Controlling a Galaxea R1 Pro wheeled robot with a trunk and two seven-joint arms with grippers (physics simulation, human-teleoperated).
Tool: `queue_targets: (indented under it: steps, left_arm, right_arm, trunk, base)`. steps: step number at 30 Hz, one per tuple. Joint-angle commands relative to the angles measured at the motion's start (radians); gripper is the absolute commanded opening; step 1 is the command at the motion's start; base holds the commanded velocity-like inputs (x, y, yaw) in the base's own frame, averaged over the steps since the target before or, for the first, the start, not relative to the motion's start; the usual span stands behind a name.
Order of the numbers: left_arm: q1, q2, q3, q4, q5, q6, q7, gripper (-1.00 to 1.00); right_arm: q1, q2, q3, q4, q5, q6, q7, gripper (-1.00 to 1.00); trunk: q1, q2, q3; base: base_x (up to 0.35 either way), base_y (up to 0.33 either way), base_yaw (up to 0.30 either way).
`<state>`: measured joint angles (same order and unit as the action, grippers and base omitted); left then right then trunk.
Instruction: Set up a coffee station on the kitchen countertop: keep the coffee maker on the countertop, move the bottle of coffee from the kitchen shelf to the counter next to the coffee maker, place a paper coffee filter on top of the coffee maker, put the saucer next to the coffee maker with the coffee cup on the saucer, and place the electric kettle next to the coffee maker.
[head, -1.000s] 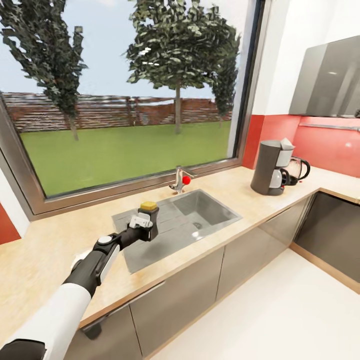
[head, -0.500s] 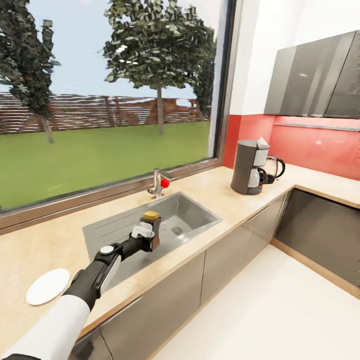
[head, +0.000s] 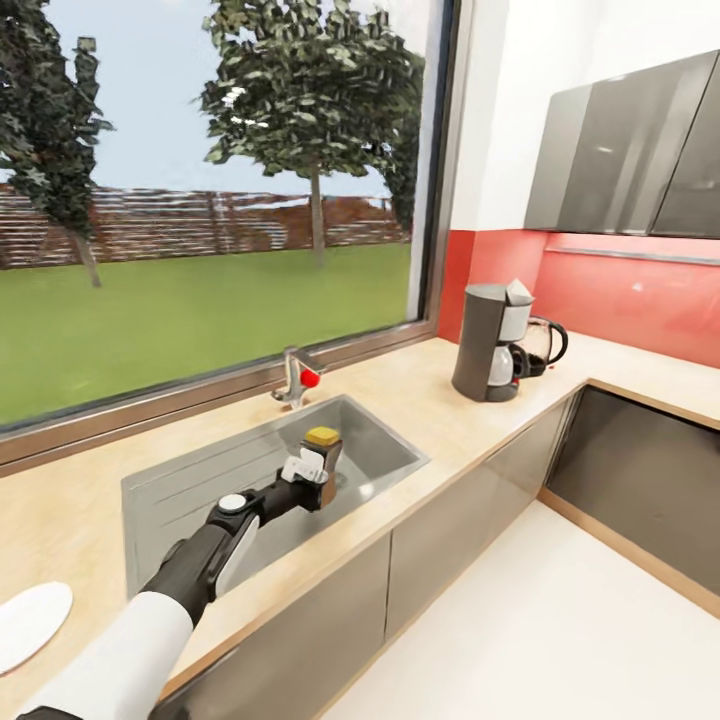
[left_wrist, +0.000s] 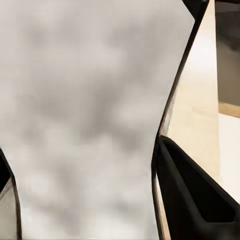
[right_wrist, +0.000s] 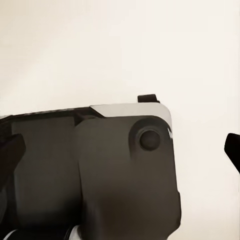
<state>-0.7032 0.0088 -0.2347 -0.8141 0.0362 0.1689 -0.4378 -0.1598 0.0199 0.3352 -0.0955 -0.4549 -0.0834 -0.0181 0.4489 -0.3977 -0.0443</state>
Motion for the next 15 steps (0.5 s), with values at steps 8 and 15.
queue_targets:
  steps: [8, 15]
  left_arm:
    - [-0.001, -0.003, -0.038, -0.003, 0.003, 0.006, -0.001, -1.0]
    - [-0.001, -0.014, -0.05, -0.004, 0.004, 0.007, 0.0, -1.0]
  right_arm:
    - [-0.001, 0.004, 0.015, 0.002, -0.007, -0.003, -0.002, 1.0]
    - [-0.001, 0.004, 0.016, 0.003, -0.007, -0.003, -0.002, 1.0]
  trunk:
    - [0.001, -0.002, -0.002]
    - [0.001, -0.002, -0.002]
  base:
    - [0.278, -0.178, 0.0]
    - [0.278, -0.174, 0.0]
